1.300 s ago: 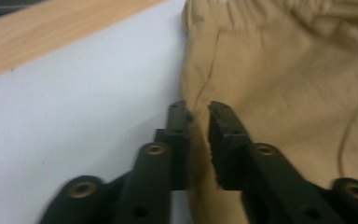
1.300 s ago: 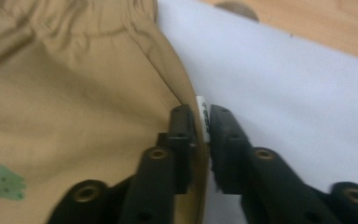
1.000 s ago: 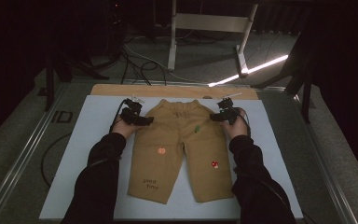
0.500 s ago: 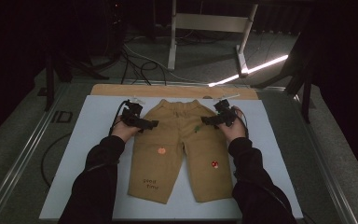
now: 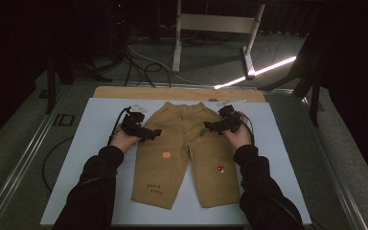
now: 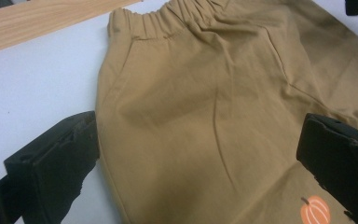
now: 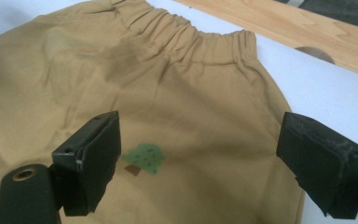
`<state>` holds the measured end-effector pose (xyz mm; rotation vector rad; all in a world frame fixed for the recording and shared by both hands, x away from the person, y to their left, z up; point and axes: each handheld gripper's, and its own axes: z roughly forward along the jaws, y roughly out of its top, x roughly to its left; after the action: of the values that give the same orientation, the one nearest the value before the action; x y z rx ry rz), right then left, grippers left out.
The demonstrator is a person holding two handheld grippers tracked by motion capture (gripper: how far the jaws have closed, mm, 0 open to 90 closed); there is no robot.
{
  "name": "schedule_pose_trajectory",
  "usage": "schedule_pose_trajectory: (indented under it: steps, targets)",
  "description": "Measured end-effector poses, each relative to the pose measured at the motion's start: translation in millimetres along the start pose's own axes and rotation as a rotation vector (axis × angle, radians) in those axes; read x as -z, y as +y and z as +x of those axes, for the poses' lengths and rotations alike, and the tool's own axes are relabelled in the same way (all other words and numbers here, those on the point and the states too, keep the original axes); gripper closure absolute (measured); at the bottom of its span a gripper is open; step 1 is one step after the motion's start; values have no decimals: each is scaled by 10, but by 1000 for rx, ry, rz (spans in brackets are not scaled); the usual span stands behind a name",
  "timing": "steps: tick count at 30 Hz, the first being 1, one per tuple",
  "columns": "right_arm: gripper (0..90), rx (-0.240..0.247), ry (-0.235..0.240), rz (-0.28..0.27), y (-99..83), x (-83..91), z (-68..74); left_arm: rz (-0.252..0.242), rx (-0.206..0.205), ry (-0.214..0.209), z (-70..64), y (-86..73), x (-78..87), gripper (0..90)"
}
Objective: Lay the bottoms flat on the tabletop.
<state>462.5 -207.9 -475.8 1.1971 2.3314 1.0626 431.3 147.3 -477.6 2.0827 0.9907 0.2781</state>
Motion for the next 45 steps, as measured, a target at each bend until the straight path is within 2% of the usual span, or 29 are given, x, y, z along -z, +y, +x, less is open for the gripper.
schedule_pose_trajectory:
  steps: [2,6,8,10,14,15,19,22,23,24,25,28,29,30,33,35,38,42,45]
  targets:
    - [141,-8,16,-17,-17,5,18,-13,-7,-2,-25,-18,38,4]
    - [141,18,21,-24,-83,26,61,-21,-30,-16,-92,-76,117,4]
    - [138,12,40,-31,-131,59,68,-31,-33,-16,-132,-114,164,4]
    - [139,9,36,-35,-178,97,83,-38,-44,-26,-180,-157,209,4]
    - [136,29,62,-41,-301,206,115,-50,-62,-38,-277,-254,308,4]
    - [140,36,54,-38,-322,231,126,-53,-64,-44,-306,-278,331,4]
    - [137,53,76,-55,-488,428,201,-57,-90,-60,-433,-372,417,4]
    - [139,61,89,-64,-560,511,228,-67,-102,-76,-500,-439,482,4]
    - [139,71,98,-57,-633,584,275,-75,-110,-84,-532,-482,538,4]
    - [139,71,98,-57,-633,584,275,-75,-110,-84,-532,-482,538,4]
    - [139,82,119,-65,-714,666,325,-78,-117,-87,-548,-502,567,4]
    - [138,97,123,-62,-796,767,374,-85,-132,-83,-592,-574,675,4]
    - [139,79,147,-85,-884,887,404,-90,-136,-81,-614,-625,747,4]
    - [139,79,147,-85,-884,887,404,-90,-136,-81,-614,-625,747,4]
    - [141,68,167,-100,-1039,1057,431,-97,-153,-65,-642,-717,877,4]
    - [145,40,178,-86,-1146,1124,451,-102,-155,-61,-652,-783,970,4]
    - [151,48,201,-55,-1325,1209,525,-103,-153,-52,-661,-865,1066,4]
    - [254,69,207,-5,-1519,1337,594,-110,-142,-49,-657,-977,1192,4]
    - [331,53,229,20,-1623,1431,626,-123,-115,-41,-627,-1076,1284,4]
